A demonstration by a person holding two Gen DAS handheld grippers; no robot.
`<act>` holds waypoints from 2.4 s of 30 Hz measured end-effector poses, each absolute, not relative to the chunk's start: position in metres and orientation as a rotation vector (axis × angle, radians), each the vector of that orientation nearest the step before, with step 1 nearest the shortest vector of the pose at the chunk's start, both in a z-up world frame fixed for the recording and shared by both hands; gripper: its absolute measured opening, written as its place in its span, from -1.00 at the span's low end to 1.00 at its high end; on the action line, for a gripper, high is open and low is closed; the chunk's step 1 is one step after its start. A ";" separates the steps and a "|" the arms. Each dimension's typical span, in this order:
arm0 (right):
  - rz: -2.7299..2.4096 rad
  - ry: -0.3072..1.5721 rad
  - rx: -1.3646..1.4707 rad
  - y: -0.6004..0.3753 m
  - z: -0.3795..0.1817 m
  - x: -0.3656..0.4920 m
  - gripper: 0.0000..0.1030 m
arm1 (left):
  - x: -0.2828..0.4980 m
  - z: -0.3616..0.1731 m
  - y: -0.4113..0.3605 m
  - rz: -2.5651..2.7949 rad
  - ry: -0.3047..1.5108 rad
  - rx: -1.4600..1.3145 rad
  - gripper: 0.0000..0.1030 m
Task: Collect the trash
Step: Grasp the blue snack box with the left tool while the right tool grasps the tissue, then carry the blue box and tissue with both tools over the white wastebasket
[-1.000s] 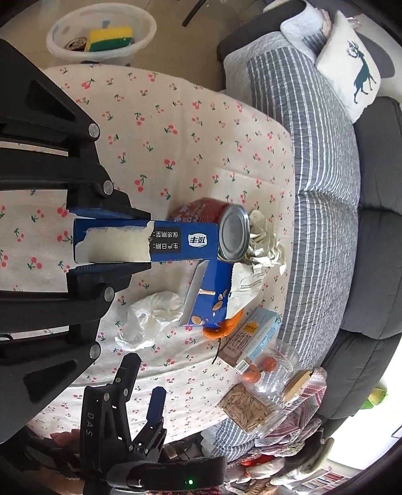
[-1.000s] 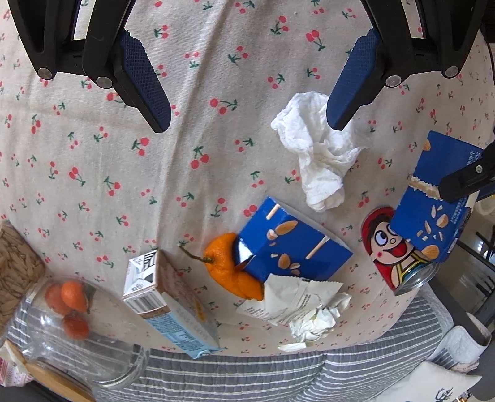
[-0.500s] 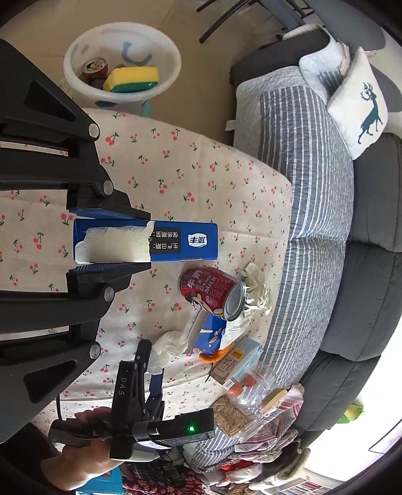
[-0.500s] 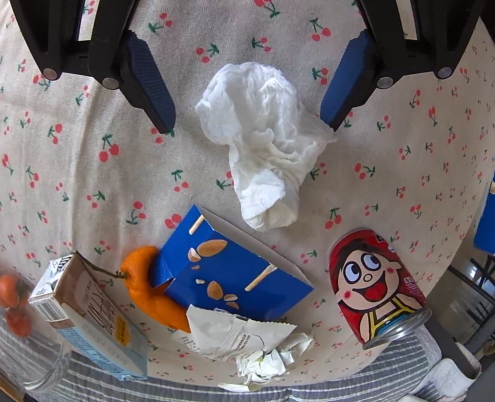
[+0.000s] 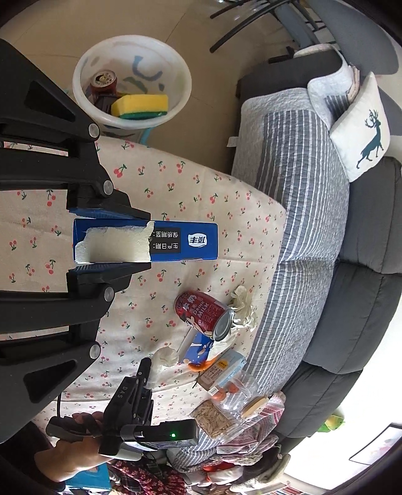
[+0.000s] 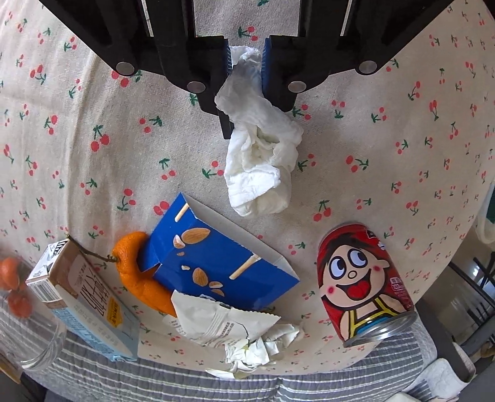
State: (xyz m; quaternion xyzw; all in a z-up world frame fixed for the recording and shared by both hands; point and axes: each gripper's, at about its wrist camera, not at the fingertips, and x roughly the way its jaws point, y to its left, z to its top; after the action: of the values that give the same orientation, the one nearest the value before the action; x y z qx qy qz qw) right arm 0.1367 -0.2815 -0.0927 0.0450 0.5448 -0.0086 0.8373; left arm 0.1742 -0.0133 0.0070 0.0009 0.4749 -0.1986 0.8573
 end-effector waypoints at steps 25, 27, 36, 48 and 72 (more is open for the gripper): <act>0.204 1.043 0.032 -0.149 -0.030 0.104 -0.76 | 0.189 0.010 0.165 -0.116 0.903 -0.168 -0.52; 0.220 1.039 0.038 -0.139 -0.028 0.107 -0.76 | 0.198 0.001 0.178 -0.088 0.915 -0.180 -0.52; 0.260 1.034 0.026 -0.097 -0.030 0.124 -0.76 | 0.229 -0.049 0.211 -0.030 0.949 -0.179 -0.51; 0.296 1.052 0.023 -0.052 -0.035 0.141 -0.75 | 0.216 -0.051 0.236 0.099 1.109 -0.144 0.78; 0.423 1.055 -0.080 0.103 -0.043 0.197 -0.70 | 0.173 -0.033 0.304 0.233 1.055 -0.161 0.82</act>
State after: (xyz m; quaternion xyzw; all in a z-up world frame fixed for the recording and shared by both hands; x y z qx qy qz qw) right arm 0.1966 0.1034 -0.0435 -0.0380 0.4992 0.2004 0.8421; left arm 0.1732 0.3042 -0.0329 -0.0768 0.5016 0.1108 0.8546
